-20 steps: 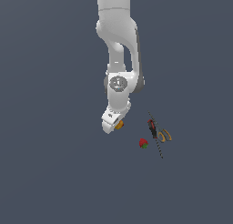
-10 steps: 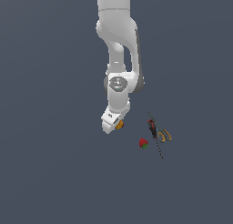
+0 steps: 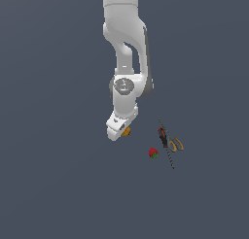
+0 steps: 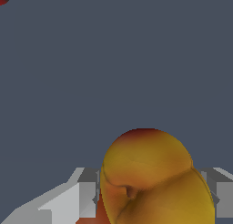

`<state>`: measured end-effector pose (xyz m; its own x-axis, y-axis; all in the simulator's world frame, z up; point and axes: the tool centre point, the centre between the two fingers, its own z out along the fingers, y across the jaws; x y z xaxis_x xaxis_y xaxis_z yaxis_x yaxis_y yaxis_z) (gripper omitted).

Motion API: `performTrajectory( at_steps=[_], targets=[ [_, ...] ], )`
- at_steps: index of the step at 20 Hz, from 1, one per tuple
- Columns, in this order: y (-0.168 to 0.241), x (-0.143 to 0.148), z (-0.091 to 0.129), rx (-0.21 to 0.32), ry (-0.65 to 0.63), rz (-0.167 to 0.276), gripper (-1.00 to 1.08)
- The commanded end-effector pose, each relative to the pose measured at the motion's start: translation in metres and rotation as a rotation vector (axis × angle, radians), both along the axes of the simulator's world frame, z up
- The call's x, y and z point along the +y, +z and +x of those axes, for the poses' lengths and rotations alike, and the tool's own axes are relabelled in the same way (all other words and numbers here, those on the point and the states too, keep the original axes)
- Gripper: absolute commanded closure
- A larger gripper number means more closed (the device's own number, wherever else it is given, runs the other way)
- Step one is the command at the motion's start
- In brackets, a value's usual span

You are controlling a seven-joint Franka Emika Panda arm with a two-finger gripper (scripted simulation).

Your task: Pick up a designated object from a clutter of objects.

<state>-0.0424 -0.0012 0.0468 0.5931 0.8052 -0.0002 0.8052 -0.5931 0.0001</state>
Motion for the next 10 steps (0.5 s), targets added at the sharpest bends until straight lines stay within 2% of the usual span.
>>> performTrajectory(
  at_steps=[1, 10],
  targets=[
    [0.010, -0.006, -0.001, -0.002, -0.001, 0.000, 1.08],
    [0.067, -0.041, -0.009, -0.001, 0.000, 0.001, 1.08]
  ],
)
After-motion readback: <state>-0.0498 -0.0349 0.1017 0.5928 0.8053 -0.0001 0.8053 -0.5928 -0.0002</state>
